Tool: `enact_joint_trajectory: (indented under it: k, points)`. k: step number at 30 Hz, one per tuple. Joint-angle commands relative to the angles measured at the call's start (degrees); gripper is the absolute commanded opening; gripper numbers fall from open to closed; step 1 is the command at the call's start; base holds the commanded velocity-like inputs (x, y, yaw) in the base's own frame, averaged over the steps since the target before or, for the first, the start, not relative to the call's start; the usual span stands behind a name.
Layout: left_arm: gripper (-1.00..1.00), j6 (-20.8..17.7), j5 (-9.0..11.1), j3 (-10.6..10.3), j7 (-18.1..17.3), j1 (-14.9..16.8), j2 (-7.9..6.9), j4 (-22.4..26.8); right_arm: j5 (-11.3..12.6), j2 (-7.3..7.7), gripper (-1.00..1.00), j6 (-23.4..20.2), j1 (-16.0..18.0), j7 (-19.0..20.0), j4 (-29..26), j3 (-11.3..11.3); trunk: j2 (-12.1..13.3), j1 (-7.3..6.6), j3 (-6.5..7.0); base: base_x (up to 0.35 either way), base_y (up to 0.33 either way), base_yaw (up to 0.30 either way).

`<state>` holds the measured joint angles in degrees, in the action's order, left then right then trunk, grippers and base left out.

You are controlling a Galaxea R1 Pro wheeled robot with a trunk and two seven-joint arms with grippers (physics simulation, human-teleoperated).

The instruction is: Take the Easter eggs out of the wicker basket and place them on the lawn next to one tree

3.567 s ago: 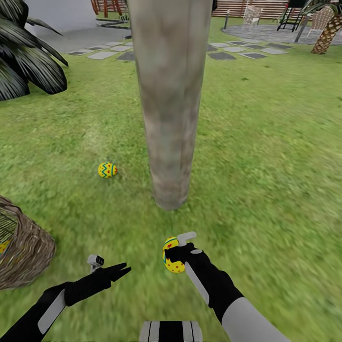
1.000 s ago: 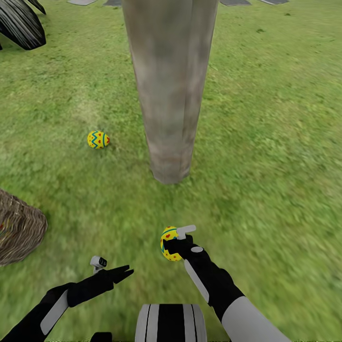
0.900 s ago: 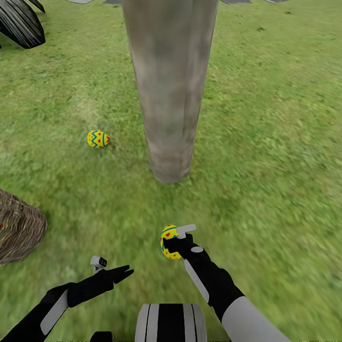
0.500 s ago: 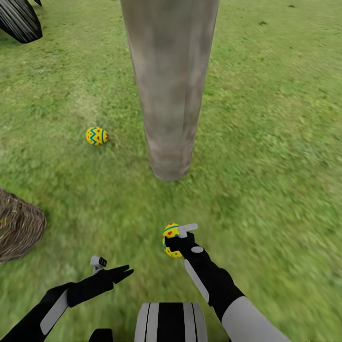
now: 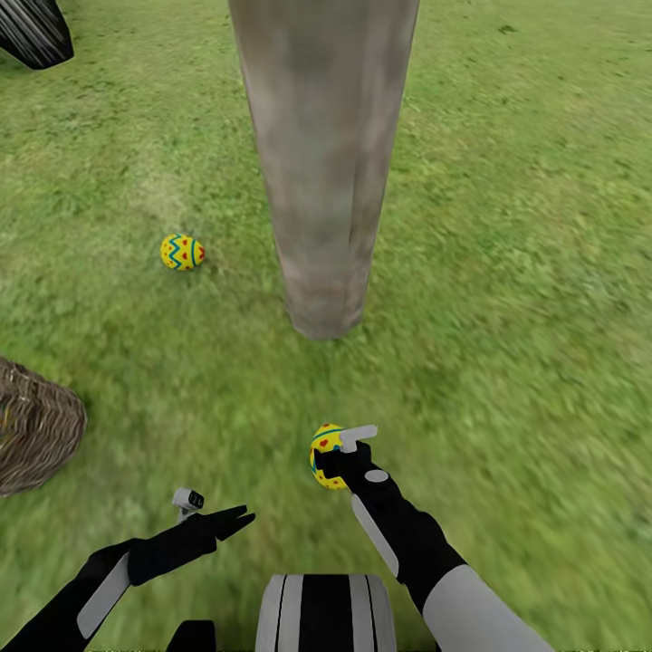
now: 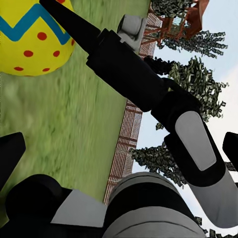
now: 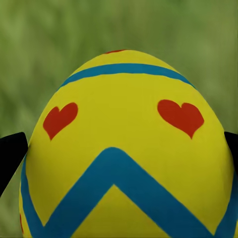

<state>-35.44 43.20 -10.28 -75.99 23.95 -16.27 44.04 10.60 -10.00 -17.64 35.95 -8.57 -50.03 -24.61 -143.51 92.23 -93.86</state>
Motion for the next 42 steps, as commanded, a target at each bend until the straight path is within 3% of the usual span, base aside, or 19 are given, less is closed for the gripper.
enact_joint_trajectory:
  k: [1,23,28,42]
  points:
    - [1.00,-0.60,0.49,-0.27,-0.04,-0.01,-0.07,-0.01,0.56,0.00,-1.00,-0.20,0.03,-0.48,-0.07,-0.11,-0.01,-0.01,-0.12,0.000,0.000,0.000]
    - [1.00,-0.42,0.49,-0.36,-0.04,0.01,0.36,-0.01,0.55,0.00,-1.00,-0.20,0.02,-0.54,-0.07,-0.10,-0.01,-0.01,-2.13,0.000,0.000,0.000]
    - [1.00,-0.42,0.49,-0.36,-0.04,0.01,0.37,-0.01,0.56,0.00,-1.00,-0.18,0.00,-2.99,-0.13,-0.10,-0.01,-0.01,-2.59,0.000,0.000,0.000]
    - [1.00,-0.26,0.49,-1.13,-0.04,0.04,0.40,-0.01,0.56,0.00,-1.00,-0.03,0.02,-3.80,-0.15,-0.08,-0.01,-0.01,-3.87,0.000,0.000,0.000]
